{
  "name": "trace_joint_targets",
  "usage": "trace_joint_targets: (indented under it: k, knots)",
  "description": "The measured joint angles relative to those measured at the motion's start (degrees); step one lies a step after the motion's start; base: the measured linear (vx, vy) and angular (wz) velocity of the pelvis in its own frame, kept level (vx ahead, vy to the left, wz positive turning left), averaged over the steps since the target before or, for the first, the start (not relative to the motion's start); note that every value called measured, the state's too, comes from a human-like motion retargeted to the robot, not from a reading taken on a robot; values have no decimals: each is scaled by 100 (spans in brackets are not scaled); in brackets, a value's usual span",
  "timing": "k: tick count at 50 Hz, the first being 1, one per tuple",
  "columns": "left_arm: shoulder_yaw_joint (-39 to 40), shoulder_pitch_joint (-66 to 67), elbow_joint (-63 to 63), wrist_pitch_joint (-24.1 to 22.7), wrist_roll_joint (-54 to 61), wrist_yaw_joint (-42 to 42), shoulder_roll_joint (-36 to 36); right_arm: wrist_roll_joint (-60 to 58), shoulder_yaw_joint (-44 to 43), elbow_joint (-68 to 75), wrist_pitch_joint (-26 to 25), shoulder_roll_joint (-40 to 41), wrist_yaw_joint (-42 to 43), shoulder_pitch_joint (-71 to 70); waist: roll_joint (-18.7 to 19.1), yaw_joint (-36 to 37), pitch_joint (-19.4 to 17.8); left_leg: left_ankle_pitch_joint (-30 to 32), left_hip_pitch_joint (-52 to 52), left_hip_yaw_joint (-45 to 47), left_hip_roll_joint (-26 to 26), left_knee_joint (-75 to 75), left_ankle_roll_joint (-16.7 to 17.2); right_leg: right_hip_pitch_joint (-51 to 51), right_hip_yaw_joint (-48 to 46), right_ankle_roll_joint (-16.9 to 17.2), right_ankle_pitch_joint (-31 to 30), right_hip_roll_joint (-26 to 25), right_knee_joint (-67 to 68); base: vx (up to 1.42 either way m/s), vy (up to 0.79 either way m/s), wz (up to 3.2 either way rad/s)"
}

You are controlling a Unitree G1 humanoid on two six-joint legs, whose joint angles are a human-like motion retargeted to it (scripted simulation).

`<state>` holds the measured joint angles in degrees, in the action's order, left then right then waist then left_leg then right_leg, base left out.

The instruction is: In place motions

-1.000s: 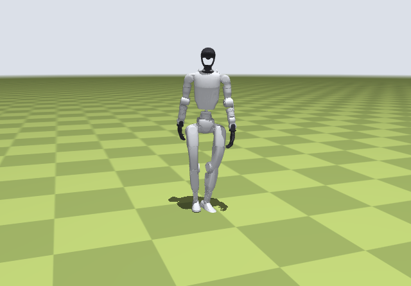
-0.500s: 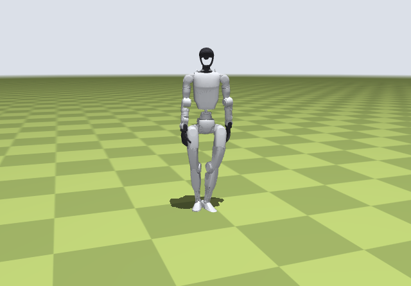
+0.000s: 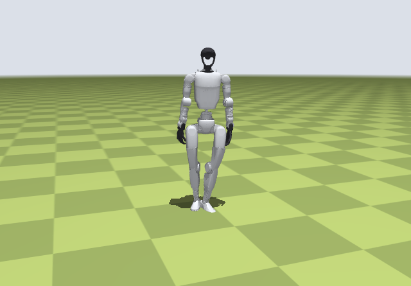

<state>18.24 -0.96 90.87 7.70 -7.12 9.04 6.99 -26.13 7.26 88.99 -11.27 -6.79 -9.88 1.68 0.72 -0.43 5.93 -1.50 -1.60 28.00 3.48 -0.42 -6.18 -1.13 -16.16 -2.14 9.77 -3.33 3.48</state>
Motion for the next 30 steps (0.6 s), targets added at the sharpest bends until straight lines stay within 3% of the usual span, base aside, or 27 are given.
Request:
trace_joint_targets:
  k: [9,30]
  knots:
    - [90,106,203,23,-2,-40,68,32,-36,-116,-14,-10,-39,-100,32,-423,-14,38,-17,-338,61,3,-36,78,-365,-5,-57,68,21,0,0,31]
    - [101,199,279,43,-84,-24,25,90,78,-446,93,120,-210,-173,37,-472,30,43,-22,-458,75,12,-40,68,-504,10,-39,105,28,0,0,0]
